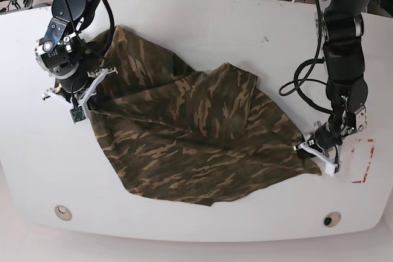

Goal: Fold the T-shirt properly
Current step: 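Lift the shirt with both grippers and pull it toward the left gripper, then release the right gripper and grasp the shirt's loose edge, then drag the held shirt edge with the right gripper away from the left gripper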

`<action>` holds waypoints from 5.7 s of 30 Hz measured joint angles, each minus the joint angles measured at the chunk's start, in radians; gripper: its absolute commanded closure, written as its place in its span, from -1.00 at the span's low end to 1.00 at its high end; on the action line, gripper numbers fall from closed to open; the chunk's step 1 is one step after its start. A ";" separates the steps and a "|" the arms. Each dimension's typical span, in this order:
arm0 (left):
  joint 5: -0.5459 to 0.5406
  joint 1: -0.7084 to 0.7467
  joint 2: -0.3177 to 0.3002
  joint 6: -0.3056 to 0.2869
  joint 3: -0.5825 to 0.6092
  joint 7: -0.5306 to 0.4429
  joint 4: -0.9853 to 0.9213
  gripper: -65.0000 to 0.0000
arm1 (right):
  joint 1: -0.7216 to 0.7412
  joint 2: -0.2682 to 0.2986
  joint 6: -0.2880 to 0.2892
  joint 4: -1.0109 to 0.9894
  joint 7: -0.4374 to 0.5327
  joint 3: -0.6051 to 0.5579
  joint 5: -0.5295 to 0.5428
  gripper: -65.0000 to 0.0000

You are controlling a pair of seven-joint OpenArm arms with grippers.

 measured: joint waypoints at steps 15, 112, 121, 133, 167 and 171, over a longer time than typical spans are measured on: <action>0.003 0.030 0.007 0.004 -0.221 0.102 0.173 0.97 | 0.237 0.070 0.002 -0.028 -0.071 -0.003 0.006 1.00; -0.003 0.637 -0.165 -0.192 -0.655 0.384 0.856 0.97 | 0.609 -0.225 -0.011 -1.340 0.499 -0.235 0.000 0.76; -0.002 0.638 -0.167 -0.192 -0.637 0.384 0.856 0.97 | 0.542 -0.193 -0.008 -1.217 0.414 -0.233 0.009 1.00; -0.005 0.642 -0.165 -0.196 -0.608 0.407 0.856 0.97 | 0.211 -0.141 -0.010 -0.638 0.175 -0.198 0.004 1.00; -0.007 0.676 -0.156 -0.199 -0.583 0.470 0.853 0.97 | 0.120 -0.110 -0.002 -0.277 -0.075 0.162 0.100 -0.54; -0.006 0.676 -0.156 -0.199 -0.584 0.470 0.853 0.97 | 0.200 -0.105 -0.003 -0.397 -0.086 0.165 0.097 -0.54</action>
